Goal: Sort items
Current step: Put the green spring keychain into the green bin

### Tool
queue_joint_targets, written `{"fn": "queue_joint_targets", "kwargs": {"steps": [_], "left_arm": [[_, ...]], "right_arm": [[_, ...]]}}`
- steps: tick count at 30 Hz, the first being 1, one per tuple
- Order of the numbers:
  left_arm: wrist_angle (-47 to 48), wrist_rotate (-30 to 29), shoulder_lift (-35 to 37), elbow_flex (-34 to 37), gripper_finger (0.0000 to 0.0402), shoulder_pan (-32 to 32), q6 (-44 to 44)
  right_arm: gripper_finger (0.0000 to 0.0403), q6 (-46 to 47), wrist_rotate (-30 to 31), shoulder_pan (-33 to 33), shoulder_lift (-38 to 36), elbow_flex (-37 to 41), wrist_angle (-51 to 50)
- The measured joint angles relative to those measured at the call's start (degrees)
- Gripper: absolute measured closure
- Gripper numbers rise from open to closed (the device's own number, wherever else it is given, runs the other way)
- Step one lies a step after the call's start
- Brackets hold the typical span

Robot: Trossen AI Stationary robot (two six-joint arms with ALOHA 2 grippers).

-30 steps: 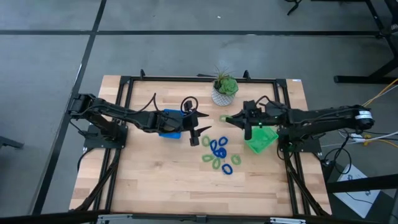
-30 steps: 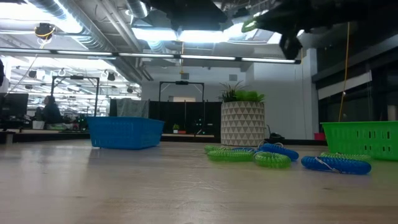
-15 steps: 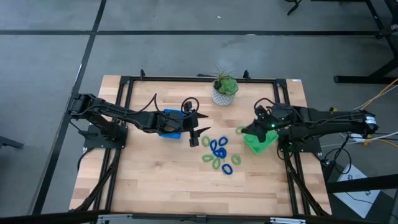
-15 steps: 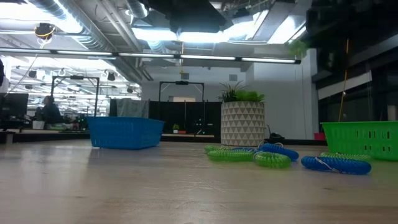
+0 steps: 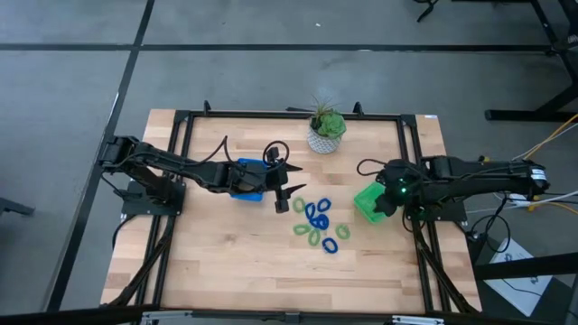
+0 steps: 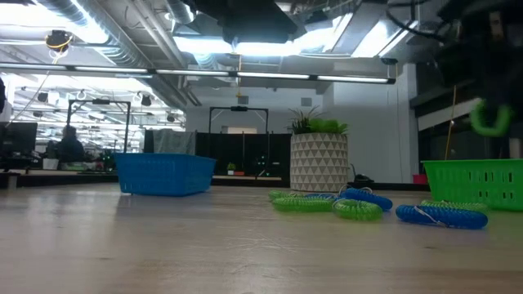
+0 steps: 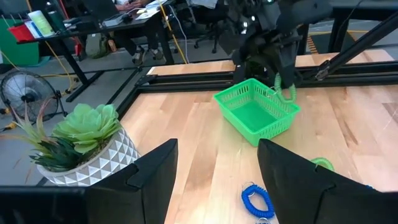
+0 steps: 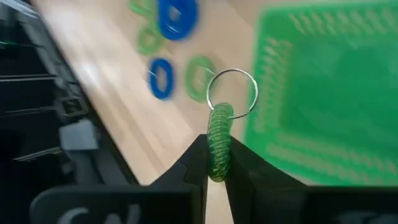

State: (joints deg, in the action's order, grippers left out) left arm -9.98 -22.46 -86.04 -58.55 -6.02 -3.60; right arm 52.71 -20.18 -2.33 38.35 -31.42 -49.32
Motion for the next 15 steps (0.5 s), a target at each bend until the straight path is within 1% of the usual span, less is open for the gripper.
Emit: {"fn": "queue_joint_targets", "kwargs": {"steps": [3,7,10,15], "left_arm": [[0.0,0.0,0.0,0.0,0.0183,0.0,0.0],[0.0,0.0,0.0,0.0,0.0185,0.0,0.0],[0.0,0.0,0.0,0.0,0.0185,0.0,0.0],[0.0,0.0,0.0,0.0,0.0183,0.0,0.0]], "right_arm": [[0.0363,-0.2,1.3,0.0,0.0,0.0,-4.7],[0.0363,-0.4,6.1,0.0,0.0,0.0,-8.2],[0.0356,-0.5,9.5,0.0,0.0,0.0,-8.6],[0.035,-0.4,13.0,0.0,0.1,0.0,-8.6]]}}
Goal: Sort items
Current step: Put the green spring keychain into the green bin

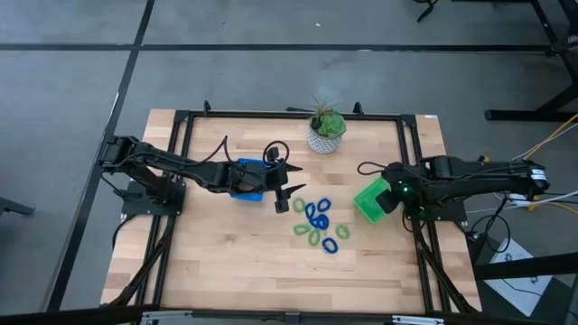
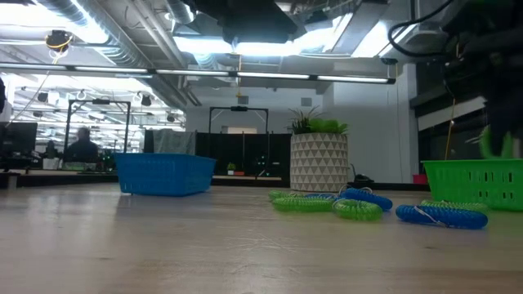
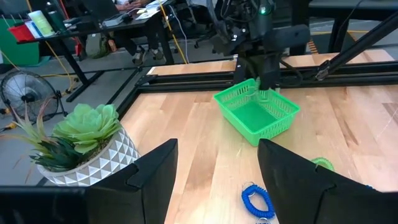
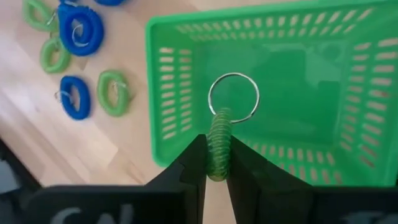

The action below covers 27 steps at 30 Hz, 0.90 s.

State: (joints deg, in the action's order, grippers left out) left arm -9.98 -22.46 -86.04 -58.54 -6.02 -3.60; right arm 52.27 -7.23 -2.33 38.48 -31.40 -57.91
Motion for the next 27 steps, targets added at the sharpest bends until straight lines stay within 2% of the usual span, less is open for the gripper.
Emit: {"fn": "queue_joint_targets", "kwargs": {"steps": [27], "left_arm": [[1.3,0.0,0.0,0.0,0.0188,0.0,0.0]], "right_arm": [[0.0348,0.0,0.2,0.0,0.0,0.0,0.0]]}}
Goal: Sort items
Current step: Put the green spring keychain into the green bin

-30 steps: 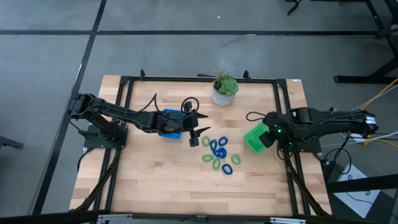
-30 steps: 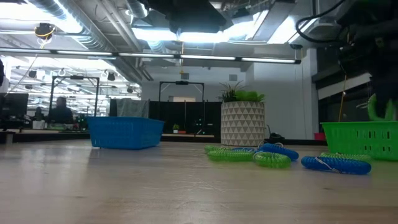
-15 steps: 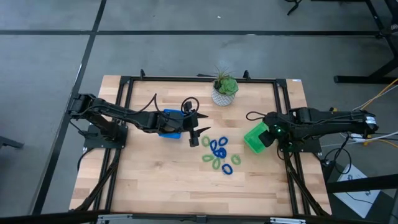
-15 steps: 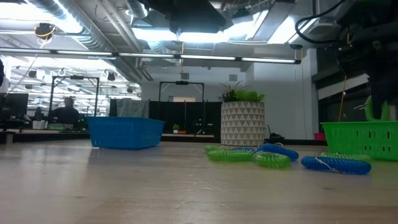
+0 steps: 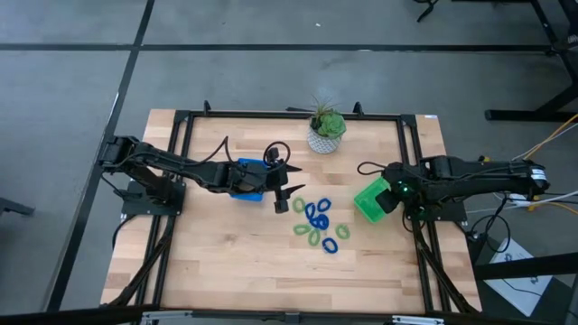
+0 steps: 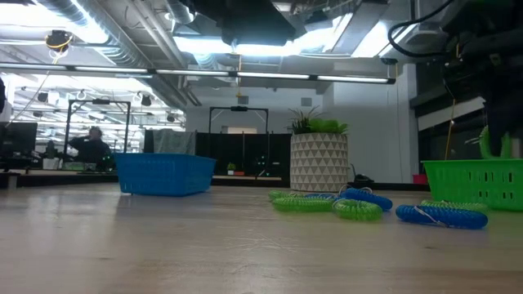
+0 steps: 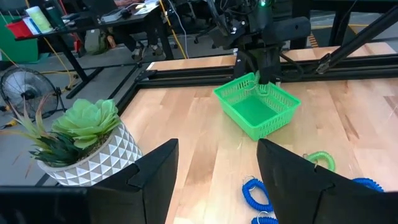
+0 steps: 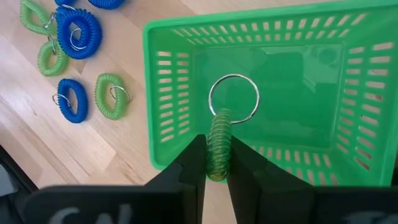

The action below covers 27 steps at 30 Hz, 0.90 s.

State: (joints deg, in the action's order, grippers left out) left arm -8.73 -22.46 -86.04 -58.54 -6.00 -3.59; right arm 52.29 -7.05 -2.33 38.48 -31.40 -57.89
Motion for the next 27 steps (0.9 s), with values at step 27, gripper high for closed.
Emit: {"fn": "queue_joint_targets", "kwargs": {"steps": [27], "left_arm": [[0.7,0.0,0.0,0.0,0.019,0.0,-0.1]], "right_arm": [[0.0257,-0.2,0.0,0.0,0.0,0.0,1.3]]}}
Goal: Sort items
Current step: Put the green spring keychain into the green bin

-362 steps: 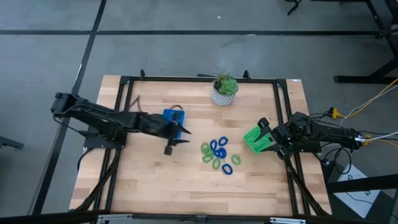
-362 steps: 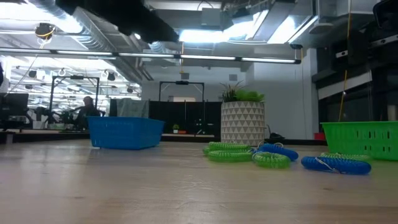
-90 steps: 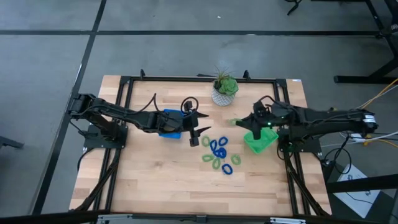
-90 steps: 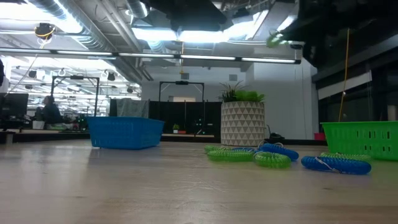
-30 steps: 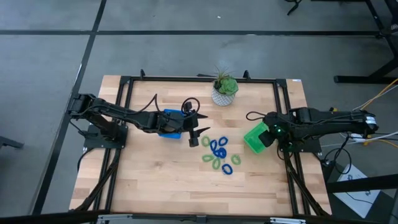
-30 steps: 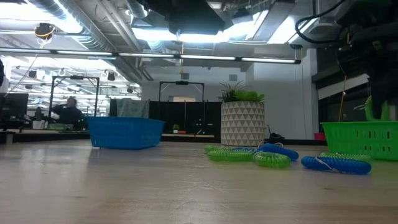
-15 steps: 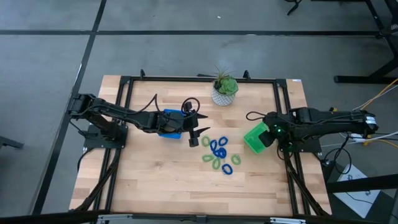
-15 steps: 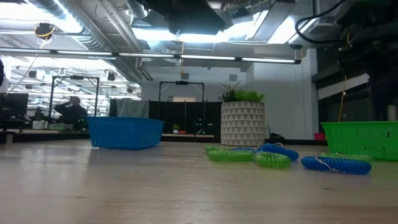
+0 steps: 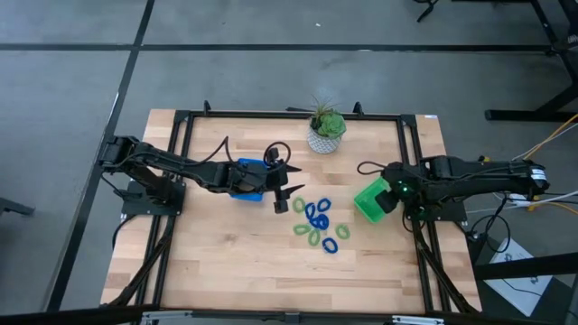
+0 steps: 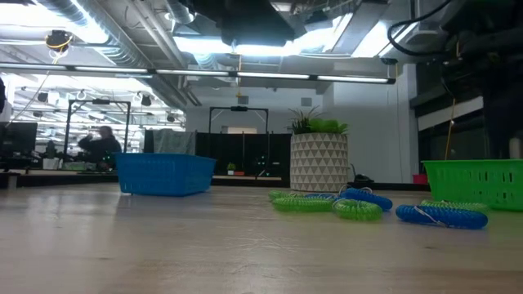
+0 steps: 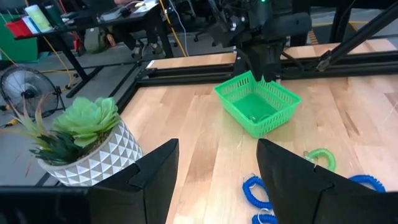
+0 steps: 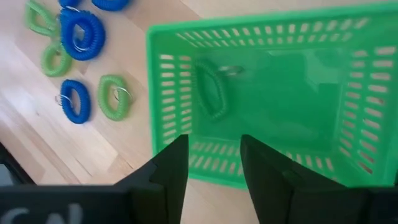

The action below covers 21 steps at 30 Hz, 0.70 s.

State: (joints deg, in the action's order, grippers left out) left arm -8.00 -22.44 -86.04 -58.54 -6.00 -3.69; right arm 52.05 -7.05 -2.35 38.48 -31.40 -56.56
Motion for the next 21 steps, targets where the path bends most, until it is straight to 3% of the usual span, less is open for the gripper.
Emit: {"fn": "queue_joint_targets", "kwargs": {"steps": [7,14,21], "left_arm": [[3.0,0.5,0.0,0.0,0.0189,0.0,1.9],[4.0,4.6,0.0,0.0,0.0189,0.1,4.2],[3.7,4.1,-0.8,0.0,0.0188,0.1,4.0]], "right_arm": [[0.0257,-5.9,0.0,0.0,0.0,0.0,8.9],[0.0257,-9.5,0.4,0.0,0.4,0.0,26.3],[0.0257,-12.3,1.5,0.6,5.6,0.0,40.1]]}}
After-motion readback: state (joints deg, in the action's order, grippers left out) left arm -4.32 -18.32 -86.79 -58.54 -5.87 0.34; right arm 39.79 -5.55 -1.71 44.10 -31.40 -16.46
